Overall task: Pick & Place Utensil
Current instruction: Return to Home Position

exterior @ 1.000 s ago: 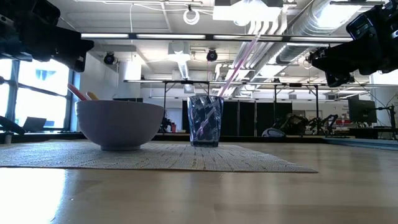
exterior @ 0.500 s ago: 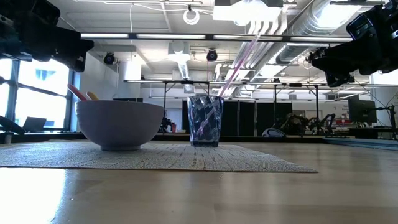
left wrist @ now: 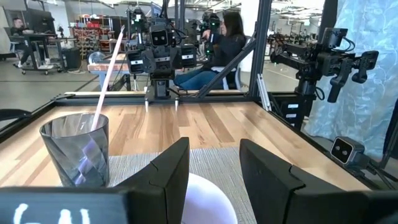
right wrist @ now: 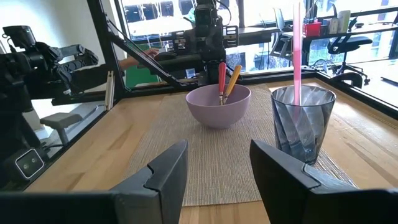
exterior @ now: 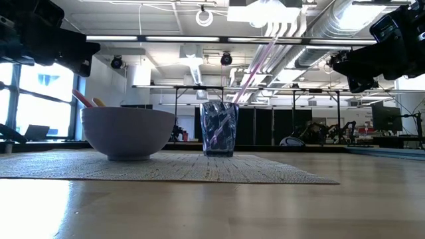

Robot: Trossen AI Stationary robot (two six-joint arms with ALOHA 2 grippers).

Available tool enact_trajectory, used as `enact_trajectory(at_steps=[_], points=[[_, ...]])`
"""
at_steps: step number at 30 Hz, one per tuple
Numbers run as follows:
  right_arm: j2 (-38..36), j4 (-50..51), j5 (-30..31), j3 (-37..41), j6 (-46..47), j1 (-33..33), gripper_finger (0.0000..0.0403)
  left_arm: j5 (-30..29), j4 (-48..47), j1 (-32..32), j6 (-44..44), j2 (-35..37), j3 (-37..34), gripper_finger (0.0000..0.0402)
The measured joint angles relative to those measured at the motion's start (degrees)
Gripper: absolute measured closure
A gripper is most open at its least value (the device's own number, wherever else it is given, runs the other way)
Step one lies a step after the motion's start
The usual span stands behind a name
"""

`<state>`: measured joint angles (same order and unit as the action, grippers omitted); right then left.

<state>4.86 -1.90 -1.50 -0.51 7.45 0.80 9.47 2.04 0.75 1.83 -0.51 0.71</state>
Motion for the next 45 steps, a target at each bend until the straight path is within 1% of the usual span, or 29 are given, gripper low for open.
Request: enact_trajectory(at_steps=[18,27,45], points=[[0.00,0.01,0.00,0.00,-0.01,-0.01,0.0235,-0.22,0.00,0.00,0.00,0.00,0.00,0.0262],[0.00,0.01,0.00,0.00,-0.01,0.00,0.0235,-0.17,0.00,0.00,0.00,-2.34,0.00,0.0262],[0.00,0.00,0.00,0.00,0.00,-0.02,0.0235,-0.04,0.00,0.00,0.01,-2.38,0.00,0.0262]])
